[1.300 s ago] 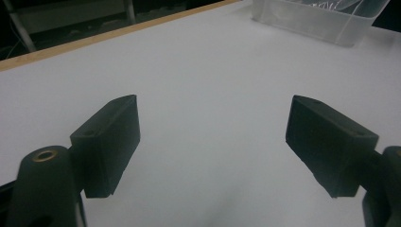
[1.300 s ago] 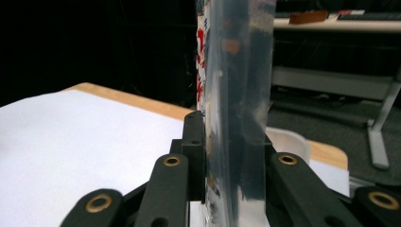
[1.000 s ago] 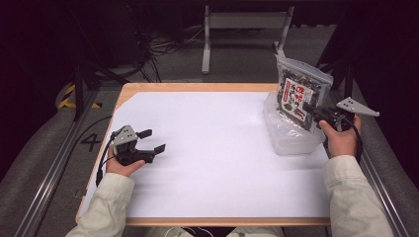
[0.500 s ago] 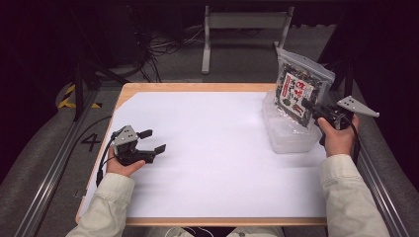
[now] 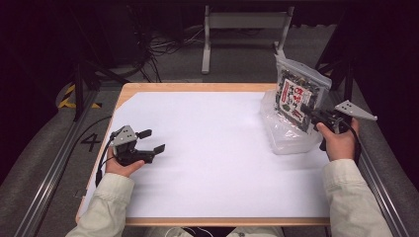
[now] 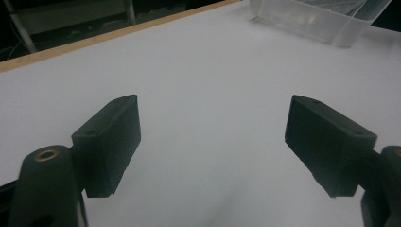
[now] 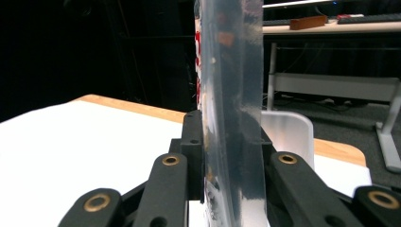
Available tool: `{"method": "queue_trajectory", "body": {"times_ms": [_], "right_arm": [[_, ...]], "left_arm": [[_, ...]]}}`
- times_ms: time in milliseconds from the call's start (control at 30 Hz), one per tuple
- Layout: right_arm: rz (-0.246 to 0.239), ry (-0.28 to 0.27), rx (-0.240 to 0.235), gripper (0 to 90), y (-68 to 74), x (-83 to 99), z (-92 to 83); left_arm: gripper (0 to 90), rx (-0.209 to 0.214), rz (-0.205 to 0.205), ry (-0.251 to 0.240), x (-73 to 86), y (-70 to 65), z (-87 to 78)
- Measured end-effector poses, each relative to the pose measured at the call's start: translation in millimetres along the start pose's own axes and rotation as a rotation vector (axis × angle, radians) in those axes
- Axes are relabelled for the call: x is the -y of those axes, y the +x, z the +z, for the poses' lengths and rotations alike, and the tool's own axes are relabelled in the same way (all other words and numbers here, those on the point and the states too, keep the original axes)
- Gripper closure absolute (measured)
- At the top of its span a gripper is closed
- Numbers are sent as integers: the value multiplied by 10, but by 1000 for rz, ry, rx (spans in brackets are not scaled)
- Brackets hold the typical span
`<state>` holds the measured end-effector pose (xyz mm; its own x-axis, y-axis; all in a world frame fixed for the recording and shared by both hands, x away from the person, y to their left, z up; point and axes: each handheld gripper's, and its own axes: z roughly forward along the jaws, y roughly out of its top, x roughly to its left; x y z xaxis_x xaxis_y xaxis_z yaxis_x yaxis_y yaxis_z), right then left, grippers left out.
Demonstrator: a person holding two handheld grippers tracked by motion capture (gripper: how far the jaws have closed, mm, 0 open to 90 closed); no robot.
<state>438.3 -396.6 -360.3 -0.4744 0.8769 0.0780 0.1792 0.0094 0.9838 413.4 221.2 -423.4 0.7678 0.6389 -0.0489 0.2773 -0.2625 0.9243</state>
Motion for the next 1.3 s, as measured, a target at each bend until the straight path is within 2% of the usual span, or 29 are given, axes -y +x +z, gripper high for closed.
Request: {"method": "queue_trajectory", "body": {"times_ms": [67, 133, 200, 233, 300, 367, 400, 467, 567, 633, 733, 800, 833, 900, 1033, 1133, 1300], "right_arm": [[21, 3, 6, 754, -18, -2, -28], [17, 5, 17, 757, -22, -18, -58], [-32, 0, 38, 761, 0, -36, -70], [-47, -20, 41, 761, 16, -38, -65], [-36, -66, 24, 761, 27, -73, -46], [-33, -84, 16, 761, 16, -86, -11], [-27, -84, 4, 760, -1, -77, 13], [-30, -67, 11, 759, -36, -33, 45], [-15, -71, 20, 758, -99, 98, 40], [-2, -60, 22, 758, -122, 170, 12], [8, -11, 46, 758, -147, 237, -57], [-7, 53, 64, 759, -158, 307, -84], [-6, 62, 66, 759, -163, 338, -97], [7, 65, 64, 760, -166, 337, -124], [-22, 120, 64, 758, -117, 251, -109], [-3, 122, 51, 752, -141, 225, -123], [-14, 126, 45, 719, -141, 197, -156]], "left_arm": [[200, 1, -4, 2, 3, -3, 5], [200, 1, 0, 7, 3, -5, 10], [200, 1, 4, 9, 2, -7, 18], [200, 5, -5, 9, 3, -14, 23], [200, 3, 1, 11, 3, -6, 34], [200, 6, 4, 15, 4, -6, 45], [201, 6, 3, 13, 5, -10, 51], [201, 8, 5, 11, 5, -10, 54], [202, 7, -2, 9, 5, -1, 40], [202, 4, -6, 4, 8, 6, 31], [202, 7, -4, 10, 8, 6, 35], [203, 9, -8, 9, 5, -8, 42], [203, 9, -5, 9, 4, -9, 45], [204, 6, -8, 13, 3, -13, 49], [204, 4, -2, 18, 4, -17, 59], [204, 7, -8, 23, 12, -4, 61], [204, 8, -8, 24, 15, 3, 58]]}}
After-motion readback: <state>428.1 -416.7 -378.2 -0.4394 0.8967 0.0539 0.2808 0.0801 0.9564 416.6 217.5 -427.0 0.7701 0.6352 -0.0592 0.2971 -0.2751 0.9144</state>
